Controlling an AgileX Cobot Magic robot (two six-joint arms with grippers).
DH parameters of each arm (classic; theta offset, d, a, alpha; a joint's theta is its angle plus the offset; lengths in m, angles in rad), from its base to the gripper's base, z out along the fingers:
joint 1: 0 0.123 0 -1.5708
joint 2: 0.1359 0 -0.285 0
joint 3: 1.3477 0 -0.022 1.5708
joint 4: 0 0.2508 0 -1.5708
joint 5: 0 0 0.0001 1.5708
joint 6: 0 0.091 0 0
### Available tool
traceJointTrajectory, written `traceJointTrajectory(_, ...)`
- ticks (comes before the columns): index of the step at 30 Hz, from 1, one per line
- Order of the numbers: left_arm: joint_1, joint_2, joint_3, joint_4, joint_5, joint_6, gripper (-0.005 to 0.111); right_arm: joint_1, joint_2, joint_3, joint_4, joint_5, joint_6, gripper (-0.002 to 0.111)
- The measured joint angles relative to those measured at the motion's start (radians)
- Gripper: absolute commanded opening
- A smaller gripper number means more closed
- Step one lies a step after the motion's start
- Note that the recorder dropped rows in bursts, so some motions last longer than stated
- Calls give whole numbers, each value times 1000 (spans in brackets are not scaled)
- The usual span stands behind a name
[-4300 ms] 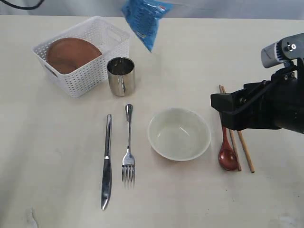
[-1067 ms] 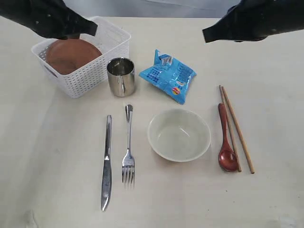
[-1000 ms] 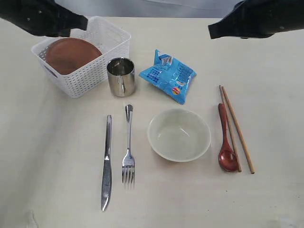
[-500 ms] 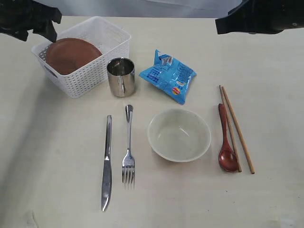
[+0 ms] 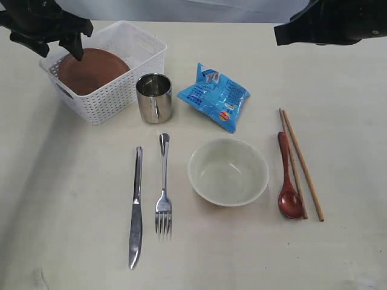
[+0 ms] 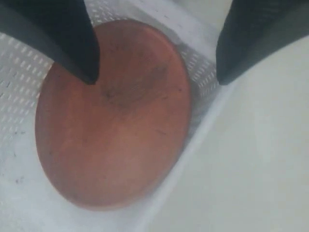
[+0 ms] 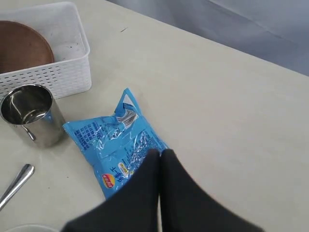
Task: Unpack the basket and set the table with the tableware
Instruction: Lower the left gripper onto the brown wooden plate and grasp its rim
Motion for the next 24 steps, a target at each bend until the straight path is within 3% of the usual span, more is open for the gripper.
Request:
traceJointTrajectory(21, 0, 110, 0, 6, -64, 0, 63, 0, 0, 0, 0, 0, 0, 0)
traceJointTrajectory(24, 0, 126, 0, 4, -85, 0, 57, 0, 0, 0, 0, 0, 0, 0)
